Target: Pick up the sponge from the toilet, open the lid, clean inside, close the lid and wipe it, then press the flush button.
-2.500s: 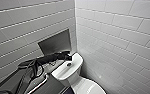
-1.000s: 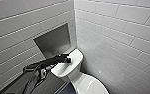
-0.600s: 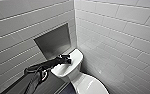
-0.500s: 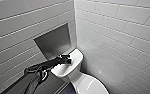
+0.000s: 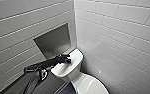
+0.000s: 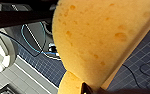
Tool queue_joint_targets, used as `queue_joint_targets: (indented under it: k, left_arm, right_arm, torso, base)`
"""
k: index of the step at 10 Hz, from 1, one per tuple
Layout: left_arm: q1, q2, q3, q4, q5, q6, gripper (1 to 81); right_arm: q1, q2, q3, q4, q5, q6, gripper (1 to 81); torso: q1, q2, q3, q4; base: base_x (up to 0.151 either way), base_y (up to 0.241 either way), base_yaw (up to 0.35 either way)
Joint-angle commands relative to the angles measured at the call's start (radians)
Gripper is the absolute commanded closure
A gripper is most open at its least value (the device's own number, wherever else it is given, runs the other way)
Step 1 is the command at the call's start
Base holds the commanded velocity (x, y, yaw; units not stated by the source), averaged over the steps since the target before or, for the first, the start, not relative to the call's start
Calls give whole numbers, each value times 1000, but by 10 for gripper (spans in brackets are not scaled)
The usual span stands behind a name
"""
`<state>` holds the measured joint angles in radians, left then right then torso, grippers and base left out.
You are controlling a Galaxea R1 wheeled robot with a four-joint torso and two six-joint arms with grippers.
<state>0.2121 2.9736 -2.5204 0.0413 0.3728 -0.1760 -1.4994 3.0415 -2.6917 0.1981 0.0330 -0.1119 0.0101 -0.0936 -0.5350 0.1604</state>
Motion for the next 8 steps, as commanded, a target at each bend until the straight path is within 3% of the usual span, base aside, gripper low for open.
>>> queue_joint_targets:
  k: [1,3,5,8]
  left_arm:
    - [-190,-124,162,-101,77,3,811]
    - [-216,-217,311,-118,77,-2,811]
    - [-245,-287,429,-115,71,-52,811]
    - [-271,-358,557,-115,69,-80,811]
  right_arm:
    - [-17,12,10,-6,-88,-3,811]
    - [-14,12,10,-8,-88,-3,811]
    - [-14,12,11,-8,-88,-3,811]
    - [-11,16,12,-9,-88,-3,811]
  torso:
    - [0,0,0,0]
    - [0,0,0,0]
    - [0,0,0,0]
    - [0,0,0,0]
  base:
    - [0,0,0]
    - [0,0,0]
    - [0,0,0]
    - [0,0,0]
